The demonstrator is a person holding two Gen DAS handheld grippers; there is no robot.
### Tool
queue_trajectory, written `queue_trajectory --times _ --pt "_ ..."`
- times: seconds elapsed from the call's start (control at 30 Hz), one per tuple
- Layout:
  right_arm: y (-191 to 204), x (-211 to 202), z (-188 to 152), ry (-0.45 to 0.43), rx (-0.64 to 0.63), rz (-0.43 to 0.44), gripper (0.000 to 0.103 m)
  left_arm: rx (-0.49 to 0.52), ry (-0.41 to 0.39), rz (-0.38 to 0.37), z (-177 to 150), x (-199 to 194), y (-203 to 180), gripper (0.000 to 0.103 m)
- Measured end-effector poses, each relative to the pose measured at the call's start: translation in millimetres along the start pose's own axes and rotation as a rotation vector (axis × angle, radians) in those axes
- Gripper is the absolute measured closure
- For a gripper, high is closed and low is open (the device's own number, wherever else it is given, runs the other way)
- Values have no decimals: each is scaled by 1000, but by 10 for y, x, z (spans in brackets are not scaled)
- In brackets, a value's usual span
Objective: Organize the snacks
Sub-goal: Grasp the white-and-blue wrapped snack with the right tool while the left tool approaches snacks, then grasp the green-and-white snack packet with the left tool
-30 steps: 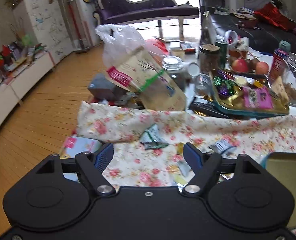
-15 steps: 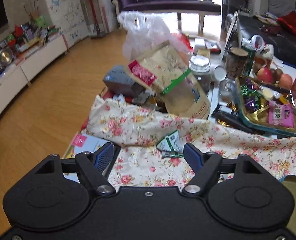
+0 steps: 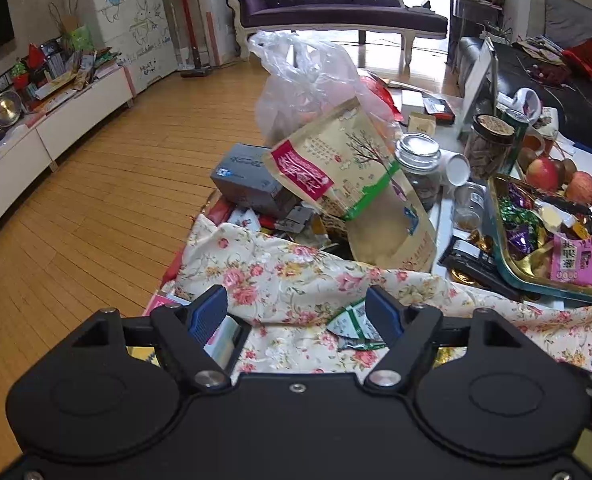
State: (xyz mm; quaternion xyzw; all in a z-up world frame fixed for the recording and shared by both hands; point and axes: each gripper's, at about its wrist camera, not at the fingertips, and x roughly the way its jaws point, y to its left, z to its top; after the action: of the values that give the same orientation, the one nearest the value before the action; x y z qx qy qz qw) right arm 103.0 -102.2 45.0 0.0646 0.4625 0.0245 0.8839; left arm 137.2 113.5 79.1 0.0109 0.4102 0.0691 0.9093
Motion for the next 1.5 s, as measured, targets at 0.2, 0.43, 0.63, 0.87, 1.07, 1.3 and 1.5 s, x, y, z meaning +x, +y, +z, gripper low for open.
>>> queue_trajectory --times 0.2,0.43,0.63,0.87,1.07,1.3,1.5 --pt "53 641 232 91 48 4 44 -4 65 -66 4 134 42 26" --pt "-55 1158 190 196 65 -17 46 -36 176 -124 -54 287 -33 26" --pt "-161 1412 201 216 66 -38 52 -58 182 -138 -63 266 -53 28" --pt "-103 1579 129 241 22 -52 52 -25 206 -126 -90 343 -95 28" --pt "-53 1682 65 256 3 -83 56 8 227 -124 -166 376 -152 28" --pt "-40 1447 105 236 43 -42 69 -62 257 -139 -138 532 -110 28" --pt "-58 958 188 190 94 26 69 -67 282 -116 -74 809 -208 28"
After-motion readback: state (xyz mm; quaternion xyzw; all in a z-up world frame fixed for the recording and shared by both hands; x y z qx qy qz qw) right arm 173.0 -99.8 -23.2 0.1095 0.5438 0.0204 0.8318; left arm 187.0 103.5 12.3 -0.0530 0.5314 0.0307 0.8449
